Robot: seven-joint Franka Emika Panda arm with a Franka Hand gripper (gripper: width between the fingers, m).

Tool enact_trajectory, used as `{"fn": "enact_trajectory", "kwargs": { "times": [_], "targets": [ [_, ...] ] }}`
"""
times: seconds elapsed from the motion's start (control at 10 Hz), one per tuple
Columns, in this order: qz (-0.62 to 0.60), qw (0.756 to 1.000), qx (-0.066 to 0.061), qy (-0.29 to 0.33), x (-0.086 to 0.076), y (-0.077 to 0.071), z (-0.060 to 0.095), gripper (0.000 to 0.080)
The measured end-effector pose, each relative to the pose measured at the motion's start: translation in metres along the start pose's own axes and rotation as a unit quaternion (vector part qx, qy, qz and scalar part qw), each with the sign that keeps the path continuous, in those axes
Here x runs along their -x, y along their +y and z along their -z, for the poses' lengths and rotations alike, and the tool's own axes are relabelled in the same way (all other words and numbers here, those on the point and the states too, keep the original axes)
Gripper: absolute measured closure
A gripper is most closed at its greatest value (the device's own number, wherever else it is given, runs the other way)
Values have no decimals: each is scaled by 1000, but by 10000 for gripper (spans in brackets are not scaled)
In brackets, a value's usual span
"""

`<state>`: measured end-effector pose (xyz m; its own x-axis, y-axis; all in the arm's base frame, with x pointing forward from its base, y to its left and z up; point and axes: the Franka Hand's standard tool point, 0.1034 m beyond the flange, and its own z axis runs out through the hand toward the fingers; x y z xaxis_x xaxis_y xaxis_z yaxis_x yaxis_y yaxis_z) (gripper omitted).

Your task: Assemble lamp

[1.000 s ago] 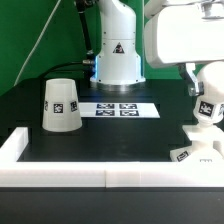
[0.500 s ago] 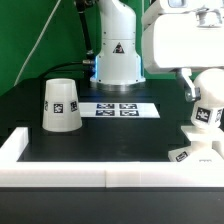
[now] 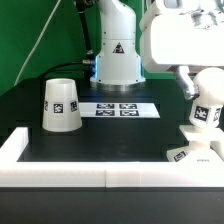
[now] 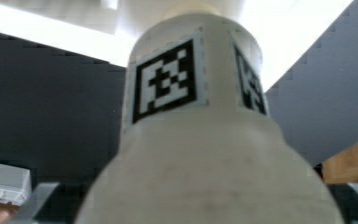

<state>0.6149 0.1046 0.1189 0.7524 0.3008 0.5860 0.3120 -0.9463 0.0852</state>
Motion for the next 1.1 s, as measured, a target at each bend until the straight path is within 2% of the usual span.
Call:
{"fn": "enact_trajectory", "kwargs": {
  "times": [0.4, 0.6, 0.8, 1.1],
  "targets": [
    [0, 1000, 0, 0, 0, 0, 0, 102],
    [0, 1000, -2, -10, -5, 2, 17, 101],
    [2, 1000, -9, -21, -20, 2, 31, 101],
    [2, 999, -15, -33, -19, 0, 30, 101]
  ]
}}
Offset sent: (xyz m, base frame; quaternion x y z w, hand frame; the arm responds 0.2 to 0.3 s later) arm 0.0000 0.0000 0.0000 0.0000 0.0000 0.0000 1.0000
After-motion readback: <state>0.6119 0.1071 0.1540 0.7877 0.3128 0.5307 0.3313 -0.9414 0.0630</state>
